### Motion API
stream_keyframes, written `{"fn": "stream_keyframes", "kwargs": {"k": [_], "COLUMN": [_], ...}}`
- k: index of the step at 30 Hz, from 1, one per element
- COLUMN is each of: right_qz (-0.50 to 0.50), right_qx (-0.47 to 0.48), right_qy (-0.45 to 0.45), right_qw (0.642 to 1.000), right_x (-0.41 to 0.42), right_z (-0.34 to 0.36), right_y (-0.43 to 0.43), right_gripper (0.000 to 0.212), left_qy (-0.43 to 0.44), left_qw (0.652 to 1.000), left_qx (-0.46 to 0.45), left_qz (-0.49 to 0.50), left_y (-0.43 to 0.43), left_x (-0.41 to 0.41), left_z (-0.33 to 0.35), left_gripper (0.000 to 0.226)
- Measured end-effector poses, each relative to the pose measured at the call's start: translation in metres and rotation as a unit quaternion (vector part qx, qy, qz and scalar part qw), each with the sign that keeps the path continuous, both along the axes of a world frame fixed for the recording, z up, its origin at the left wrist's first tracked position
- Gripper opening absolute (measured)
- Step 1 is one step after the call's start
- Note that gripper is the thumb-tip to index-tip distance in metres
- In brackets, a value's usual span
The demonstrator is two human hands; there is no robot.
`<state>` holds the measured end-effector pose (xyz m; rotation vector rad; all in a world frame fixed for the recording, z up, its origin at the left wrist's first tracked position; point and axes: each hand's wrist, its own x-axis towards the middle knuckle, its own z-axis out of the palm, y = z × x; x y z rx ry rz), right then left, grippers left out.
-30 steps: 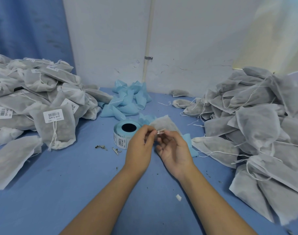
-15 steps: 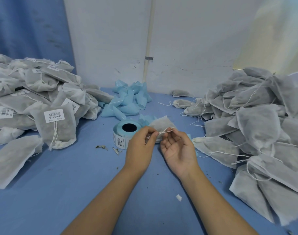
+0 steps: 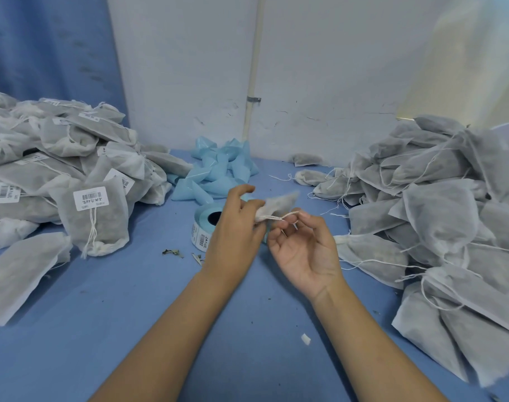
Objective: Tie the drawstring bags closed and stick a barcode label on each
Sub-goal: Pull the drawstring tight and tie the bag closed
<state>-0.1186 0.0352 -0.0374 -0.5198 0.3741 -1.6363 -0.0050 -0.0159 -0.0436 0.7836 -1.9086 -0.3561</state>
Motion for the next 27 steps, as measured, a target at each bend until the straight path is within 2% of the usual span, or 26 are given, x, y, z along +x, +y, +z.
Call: {"fn": "stream_keyframes", "kwargs": {"k": [2,6,12,15,18,23,27], "right_qz": [-0.016,-0.116,-0.241,-0.246,-0.242,-0.256,-0.266], "right_qx": [0.001,0.037,0.084,0.1,0.115,0.145,0.176], "right_qy": [0.014,0.094,0.229,0.245,0.221,0.23,0.23], "right_qw": [1.0,0.988,0.939,0.932,0.938,0.928,0.92], "right_x": [0.0,0.003,0.012,0.015,0.017,0.02,0.021], "right_z": [0.003,0.008,0.006,0.005,0.006,0.004,0.001], "right_y": [0.0,-0.002,-0.005,-0.005,-0.005,-0.006,-0.007], "right_gripper": [0.033,0.015,0.021,0.02,0.02,0.014,0.013], "left_qy": [0.046,0.17,0.262,0.277,0.249,0.233,0.225], "left_qw": [0.999,0.983,0.959,0.952,0.959,0.954,0.95], "left_qx": [0.014,0.068,0.107,0.128,0.136,0.183,0.205], "left_qz": [0.008,0.017,0.002,-0.01,-0.009,-0.054,-0.065], "left_y": [-0.004,-0.003,0.0,0.0,-0.003,-0.006,-0.007], "left_x": [0.001,0.003,0.005,0.005,0.007,0.013,0.015], "left_z": [0.003,0.014,0.026,0.03,0.03,0.027,0.025], "left_gripper": [0.022,0.025,0.041,0.048,0.052,0.039,0.041]}}
